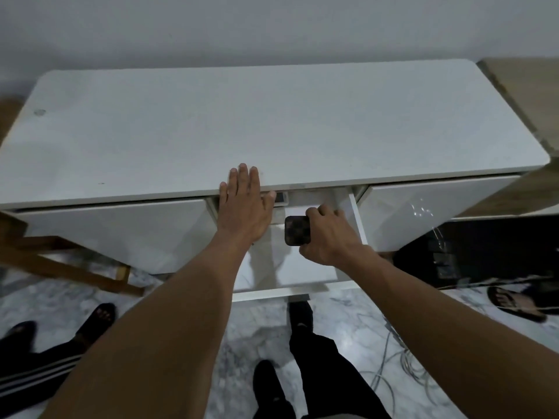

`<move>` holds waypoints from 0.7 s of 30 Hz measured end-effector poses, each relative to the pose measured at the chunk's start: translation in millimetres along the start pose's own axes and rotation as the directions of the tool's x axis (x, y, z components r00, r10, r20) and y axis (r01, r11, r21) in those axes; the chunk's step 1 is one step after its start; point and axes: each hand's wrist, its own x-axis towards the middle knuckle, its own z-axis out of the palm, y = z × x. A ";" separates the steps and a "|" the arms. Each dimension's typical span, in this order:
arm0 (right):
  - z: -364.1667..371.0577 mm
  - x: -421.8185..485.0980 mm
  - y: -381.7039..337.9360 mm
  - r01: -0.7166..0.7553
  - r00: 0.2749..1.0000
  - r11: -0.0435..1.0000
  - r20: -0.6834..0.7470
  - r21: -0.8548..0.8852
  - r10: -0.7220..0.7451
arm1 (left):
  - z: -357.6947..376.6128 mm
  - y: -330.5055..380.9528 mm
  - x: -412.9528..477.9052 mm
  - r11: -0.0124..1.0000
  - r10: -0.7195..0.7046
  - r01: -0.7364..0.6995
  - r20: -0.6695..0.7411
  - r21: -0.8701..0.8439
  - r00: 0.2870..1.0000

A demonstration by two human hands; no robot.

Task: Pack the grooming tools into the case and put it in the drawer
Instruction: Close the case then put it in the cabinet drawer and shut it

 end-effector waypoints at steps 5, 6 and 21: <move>28.3 31.0 5.5 0.006 0.998 0.999 0.055 -0.041 -0.003 | 14.8 1.9 -1.3 1.000 -0.007 0.010 -0.122 0.024 0.993; 35.8 38.0 6.4 0.001 0.997 0.999 0.074 -0.040 0.002 | 17.9 2.8 -1.1 1.000 -0.009 0.013 -0.143 0.026 0.990; 116.0 107.0 12.4 0.003 0.980 1.000 0.201 0.007 -0.004 | 35.1 -0.4 3.0 0.996 -0.042 0.055 -0.200 0.064 0.979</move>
